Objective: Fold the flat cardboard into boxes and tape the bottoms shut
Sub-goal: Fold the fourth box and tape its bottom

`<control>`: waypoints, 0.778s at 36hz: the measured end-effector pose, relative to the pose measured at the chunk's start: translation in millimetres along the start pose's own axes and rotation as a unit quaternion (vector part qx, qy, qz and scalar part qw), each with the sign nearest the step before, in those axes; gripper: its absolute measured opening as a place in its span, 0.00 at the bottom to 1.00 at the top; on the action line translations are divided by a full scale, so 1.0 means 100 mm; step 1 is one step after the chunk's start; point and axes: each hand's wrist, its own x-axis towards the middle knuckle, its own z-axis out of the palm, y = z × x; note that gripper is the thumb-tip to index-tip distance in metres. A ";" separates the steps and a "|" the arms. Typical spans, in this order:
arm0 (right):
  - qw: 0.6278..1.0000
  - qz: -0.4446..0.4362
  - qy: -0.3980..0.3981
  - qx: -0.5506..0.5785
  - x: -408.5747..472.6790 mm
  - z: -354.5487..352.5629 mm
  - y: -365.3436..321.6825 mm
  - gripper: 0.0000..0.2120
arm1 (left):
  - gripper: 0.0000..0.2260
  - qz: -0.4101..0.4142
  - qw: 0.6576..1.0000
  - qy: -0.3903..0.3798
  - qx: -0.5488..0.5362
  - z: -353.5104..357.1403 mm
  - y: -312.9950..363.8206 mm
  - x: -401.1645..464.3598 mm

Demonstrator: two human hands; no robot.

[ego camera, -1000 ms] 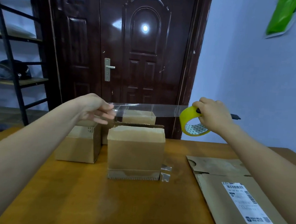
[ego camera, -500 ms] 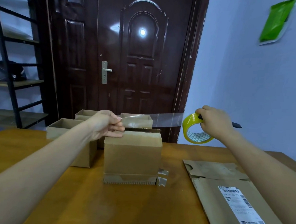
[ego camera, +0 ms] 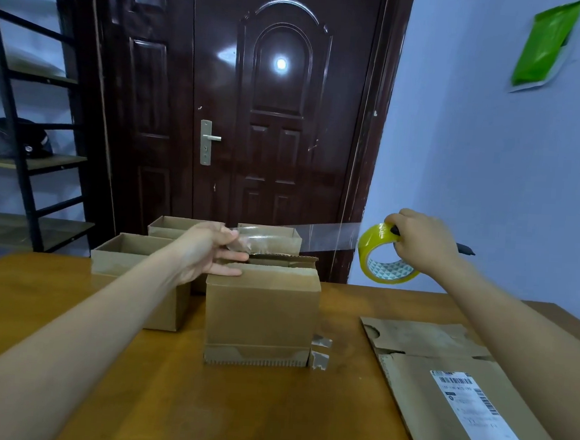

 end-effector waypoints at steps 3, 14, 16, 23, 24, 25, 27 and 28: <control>1.000 0.000 -0.001 -0.001 0.00 0.00 -0.01 0.13 | 0.04 0.000 1.000 0.013 0.012 0.00 -0.02 0.02; 1.000 0.013 0.002 0.015 0.03 0.00 -0.05 0.13 | 0.18 -0.023 0.993 0.040 0.107 0.04 -0.02 0.10; 1.000 0.018 -0.001 0.025 0.04 0.00 -0.06 0.14 | 0.16 -0.025 0.992 0.042 0.112 0.04 -0.02 0.12; 0.999 0.015 -0.021 0.047 0.05 0.00 -0.11 0.14 | 0.08 -0.062 0.992 0.021 0.104 -0.10 -0.04 0.16; 0.998 0.013 -0.023 0.050 0.05 0.01 -0.12 0.14 | 0.07 -0.068 0.993 0.015 0.097 -0.12 -0.04 0.17; 0.998 0.011 -0.026 0.052 0.06 0.01 -0.13 0.14 | 0.07 -0.073 0.993 0.011 0.092 -0.13 -0.03 0.17; 0.998 0.009 -0.032 0.053 0.06 0.01 -0.15 0.13 | 0.06 -0.082 0.993 0.006 0.084 -0.15 -0.02 0.17; 0.998 0.008 -0.034 0.053 0.06 0.01 -0.15 0.13 | 0.06 -0.087 0.993 0.004 0.080 -0.16 -0.02 0.17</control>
